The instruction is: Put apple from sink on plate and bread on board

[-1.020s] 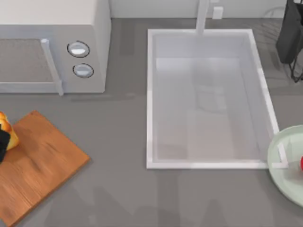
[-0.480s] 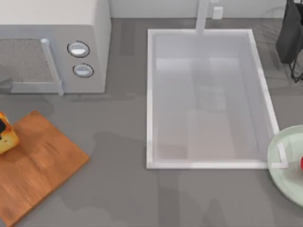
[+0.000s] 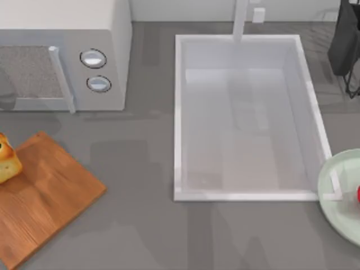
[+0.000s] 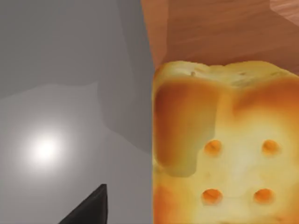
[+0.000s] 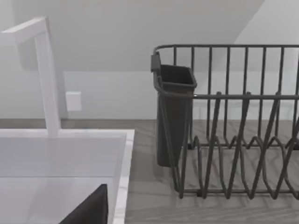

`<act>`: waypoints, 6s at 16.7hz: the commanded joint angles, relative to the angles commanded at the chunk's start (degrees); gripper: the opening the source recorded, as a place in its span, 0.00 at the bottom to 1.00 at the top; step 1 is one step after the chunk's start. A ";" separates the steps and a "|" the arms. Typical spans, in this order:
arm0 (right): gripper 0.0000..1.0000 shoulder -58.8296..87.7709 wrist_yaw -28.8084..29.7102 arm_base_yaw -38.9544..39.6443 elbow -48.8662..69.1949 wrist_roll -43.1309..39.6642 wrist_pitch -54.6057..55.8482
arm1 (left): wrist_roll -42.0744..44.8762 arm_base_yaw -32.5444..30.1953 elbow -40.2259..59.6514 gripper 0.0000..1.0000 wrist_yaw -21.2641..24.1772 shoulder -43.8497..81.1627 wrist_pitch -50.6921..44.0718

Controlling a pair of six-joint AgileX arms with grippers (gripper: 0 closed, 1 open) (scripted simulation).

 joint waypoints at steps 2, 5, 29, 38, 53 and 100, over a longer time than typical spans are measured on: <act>1.00 0.00 0.00 0.00 0.00 0.00 0.00 | 0.00 0.00 0.00 1.00 0.00 0.00 0.00; 1.00 0.00 0.00 0.00 0.00 0.00 0.00 | -0.15 -0.24 -0.84 1.00 -0.04 -0.59 0.30; 1.00 0.00 0.00 0.00 0.00 0.00 0.00 | -0.86 -0.95 -8.97 0.40 -0.01 6.11 15.16; 1.00 0.00 0.00 0.00 0.00 0.00 0.00 | -0.86 -0.95 -8.97 0.00 -0.01 6.11 15.16; 1.00 0.00 0.00 0.00 0.00 0.00 0.00 | -0.39 -5.85 -12.38 0.00 5.77 0.94 -0.34; 1.00 0.00 0.00 0.00 0.00 0.00 0.00 | -66.93 -12.95 -16.49 0.00 -5.54 -11.39 8.23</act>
